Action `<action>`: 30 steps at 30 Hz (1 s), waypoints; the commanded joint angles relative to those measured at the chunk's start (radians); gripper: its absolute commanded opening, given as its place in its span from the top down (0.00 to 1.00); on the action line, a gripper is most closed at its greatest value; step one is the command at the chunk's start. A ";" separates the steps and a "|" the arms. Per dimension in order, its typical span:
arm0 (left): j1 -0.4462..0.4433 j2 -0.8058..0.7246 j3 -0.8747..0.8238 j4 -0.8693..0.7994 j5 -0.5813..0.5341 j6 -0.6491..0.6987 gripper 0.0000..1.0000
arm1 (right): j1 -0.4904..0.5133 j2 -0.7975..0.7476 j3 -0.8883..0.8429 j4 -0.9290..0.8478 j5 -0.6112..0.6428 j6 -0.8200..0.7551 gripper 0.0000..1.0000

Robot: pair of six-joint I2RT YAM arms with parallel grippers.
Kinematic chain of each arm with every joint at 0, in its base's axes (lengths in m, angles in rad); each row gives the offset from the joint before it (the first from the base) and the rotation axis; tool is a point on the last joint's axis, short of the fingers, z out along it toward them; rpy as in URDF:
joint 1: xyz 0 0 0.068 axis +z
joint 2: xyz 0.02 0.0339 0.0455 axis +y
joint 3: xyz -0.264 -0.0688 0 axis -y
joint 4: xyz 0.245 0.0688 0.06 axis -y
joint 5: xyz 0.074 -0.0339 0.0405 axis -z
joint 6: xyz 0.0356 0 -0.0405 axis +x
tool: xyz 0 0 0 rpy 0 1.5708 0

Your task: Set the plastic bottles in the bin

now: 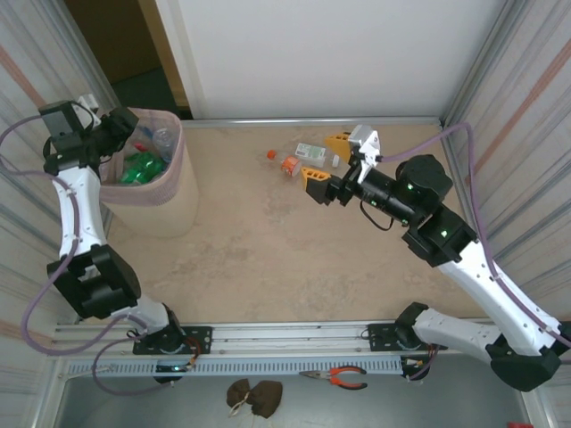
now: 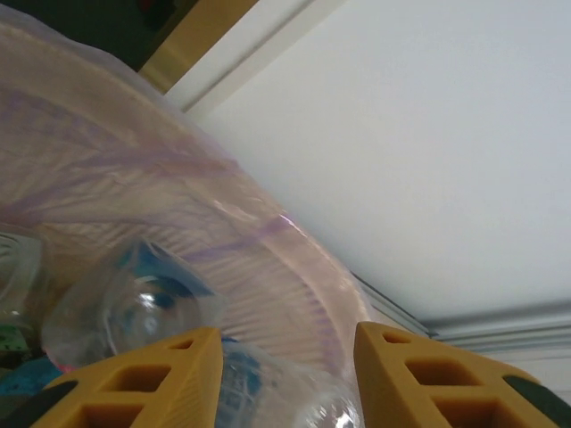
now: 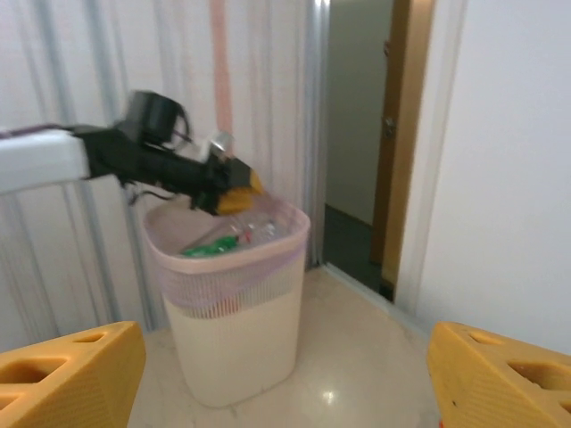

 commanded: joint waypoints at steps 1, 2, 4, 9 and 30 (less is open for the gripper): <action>0.001 -0.078 -0.018 -0.012 0.041 0.010 0.56 | -0.068 0.045 0.030 -0.051 0.014 0.120 0.20; 0.000 -0.094 -0.024 -0.015 0.046 0.016 0.56 | -0.095 0.059 0.029 -0.065 0.011 0.144 0.20; 0.001 -0.127 -0.053 0.016 0.092 0.029 0.52 | -0.142 0.092 0.032 -0.092 0.007 0.193 0.21; 0.001 -0.209 -0.135 0.093 0.164 0.002 0.46 | -0.232 0.198 0.053 -0.148 -0.010 0.271 0.24; -0.025 -0.436 -0.320 0.131 0.270 -0.006 0.43 | -0.287 0.865 0.321 -0.225 -0.120 -0.212 0.26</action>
